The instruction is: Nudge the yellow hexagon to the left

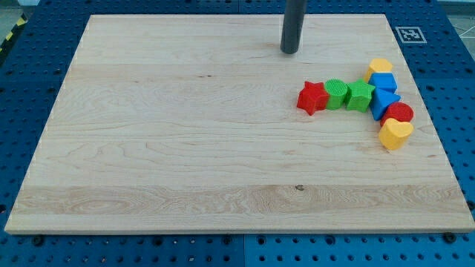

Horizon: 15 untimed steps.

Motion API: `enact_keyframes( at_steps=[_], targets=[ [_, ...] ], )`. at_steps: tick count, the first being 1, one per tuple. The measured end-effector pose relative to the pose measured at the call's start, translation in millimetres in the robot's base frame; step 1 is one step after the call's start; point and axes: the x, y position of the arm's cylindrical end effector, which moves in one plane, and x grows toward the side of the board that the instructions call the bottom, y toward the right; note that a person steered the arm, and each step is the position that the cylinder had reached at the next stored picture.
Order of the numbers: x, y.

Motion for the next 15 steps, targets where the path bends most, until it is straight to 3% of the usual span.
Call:
enact_keyframes(
  at_steps=[4,7,9,10,15],
  targets=[
    [-17.4,124.7],
    [14.6,108.6],
    [16.0,142.9],
    [36.5,171.3],
    [81.3,146.5]
  ],
)
